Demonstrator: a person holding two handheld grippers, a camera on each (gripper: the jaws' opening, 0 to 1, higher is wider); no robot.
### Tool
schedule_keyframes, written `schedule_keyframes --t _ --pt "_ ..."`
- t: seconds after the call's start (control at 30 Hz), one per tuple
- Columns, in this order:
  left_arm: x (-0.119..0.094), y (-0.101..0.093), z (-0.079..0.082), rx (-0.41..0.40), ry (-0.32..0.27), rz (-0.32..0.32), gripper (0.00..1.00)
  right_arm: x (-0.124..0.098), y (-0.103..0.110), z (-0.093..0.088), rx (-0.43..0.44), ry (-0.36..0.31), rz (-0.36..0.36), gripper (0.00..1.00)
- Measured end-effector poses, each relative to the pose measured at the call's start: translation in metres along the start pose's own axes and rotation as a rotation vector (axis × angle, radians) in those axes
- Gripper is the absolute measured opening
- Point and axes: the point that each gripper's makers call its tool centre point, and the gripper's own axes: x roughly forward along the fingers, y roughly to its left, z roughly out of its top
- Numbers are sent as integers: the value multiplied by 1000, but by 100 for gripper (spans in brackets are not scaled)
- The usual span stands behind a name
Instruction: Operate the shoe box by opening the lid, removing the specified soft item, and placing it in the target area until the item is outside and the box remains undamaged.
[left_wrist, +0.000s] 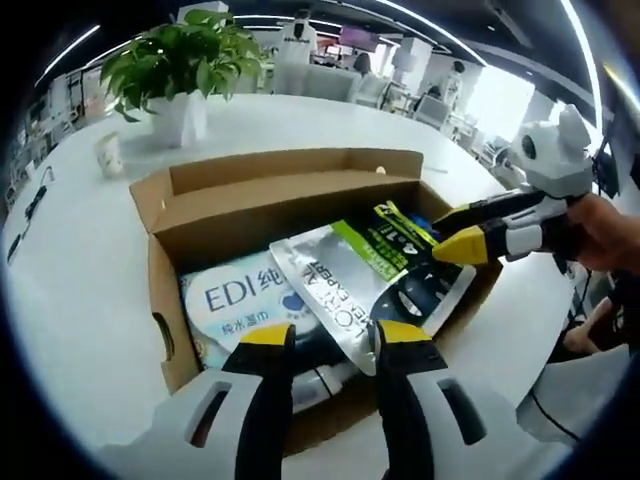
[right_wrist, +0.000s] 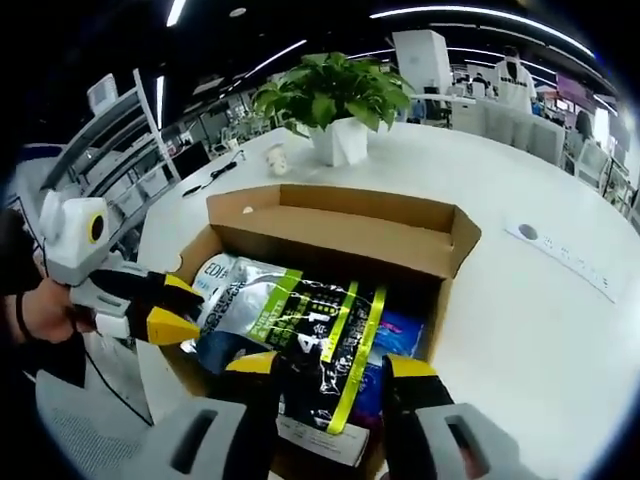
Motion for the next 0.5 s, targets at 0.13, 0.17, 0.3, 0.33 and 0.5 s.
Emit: schedule_keyframes --t 0.13,0.17,0.3,0.33,0.5 --pt "0 -2 -2 -8 11 -2 29 5 -2 3 7 21 -5 36" --pt "-1 -4 -2 -14 10 -2 29 6 -2 3 11 25 -4 36" --pt "-4 -13 -7 -42 29 -17 26 10 -4 1 -7 57 -16 31" --pt "-3 -15 -9 -44 35 -18 25 10 -5 1 -6 60 -15 31" --pt "2 -21 -17 -99 48 -37 22 9 -5 -2 2 100 -20 25"
